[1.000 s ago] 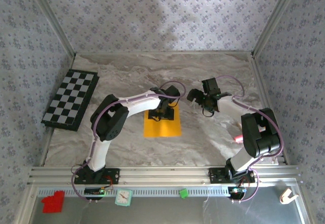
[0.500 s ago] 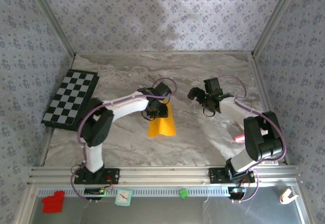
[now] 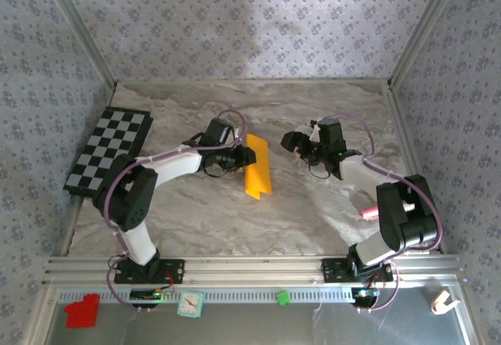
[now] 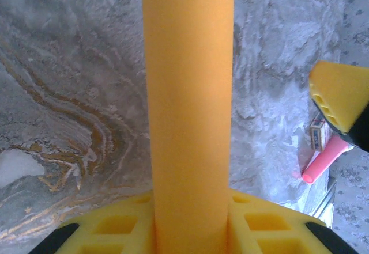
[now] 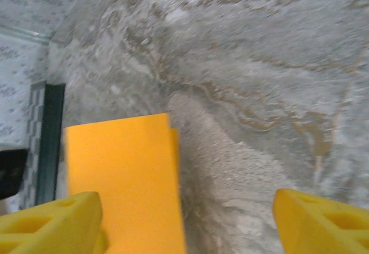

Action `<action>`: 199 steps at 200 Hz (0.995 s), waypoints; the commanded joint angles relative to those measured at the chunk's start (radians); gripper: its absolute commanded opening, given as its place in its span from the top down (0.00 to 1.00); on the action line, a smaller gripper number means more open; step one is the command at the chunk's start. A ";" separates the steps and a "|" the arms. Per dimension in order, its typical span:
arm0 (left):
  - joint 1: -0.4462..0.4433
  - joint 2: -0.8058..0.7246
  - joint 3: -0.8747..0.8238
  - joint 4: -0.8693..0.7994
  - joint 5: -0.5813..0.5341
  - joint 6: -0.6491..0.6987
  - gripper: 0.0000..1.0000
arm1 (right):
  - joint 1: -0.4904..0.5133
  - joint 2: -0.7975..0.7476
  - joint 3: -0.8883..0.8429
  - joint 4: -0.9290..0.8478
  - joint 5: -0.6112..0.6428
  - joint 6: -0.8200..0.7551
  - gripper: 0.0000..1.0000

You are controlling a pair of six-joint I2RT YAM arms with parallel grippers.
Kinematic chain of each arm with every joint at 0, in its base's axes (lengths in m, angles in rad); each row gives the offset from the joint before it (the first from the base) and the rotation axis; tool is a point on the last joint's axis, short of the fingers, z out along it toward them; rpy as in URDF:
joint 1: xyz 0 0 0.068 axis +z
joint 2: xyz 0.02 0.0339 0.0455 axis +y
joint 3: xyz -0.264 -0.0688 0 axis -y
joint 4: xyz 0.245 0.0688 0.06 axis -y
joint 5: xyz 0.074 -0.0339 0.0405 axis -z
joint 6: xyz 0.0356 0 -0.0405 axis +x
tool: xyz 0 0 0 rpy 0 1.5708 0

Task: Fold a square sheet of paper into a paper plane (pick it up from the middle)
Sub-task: First fold the square sheet of paper in half at the center of the table.

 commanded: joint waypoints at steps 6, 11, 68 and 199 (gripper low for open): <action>0.018 0.036 -0.036 0.081 0.052 -0.004 0.71 | 0.031 0.051 -0.017 0.047 -0.109 0.005 0.30; 0.022 0.042 -0.046 0.085 0.054 0.001 0.71 | 0.037 0.060 -0.016 0.045 -0.113 0.005 0.31; 0.043 0.072 -0.070 0.013 0.010 0.066 0.73 | 0.137 0.202 0.034 0.037 -0.171 0.011 0.66; 0.043 0.043 -0.049 -0.099 -0.080 0.063 0.62 | 0.279 0.392 0.183 -0.234 0.012 0.036 0.86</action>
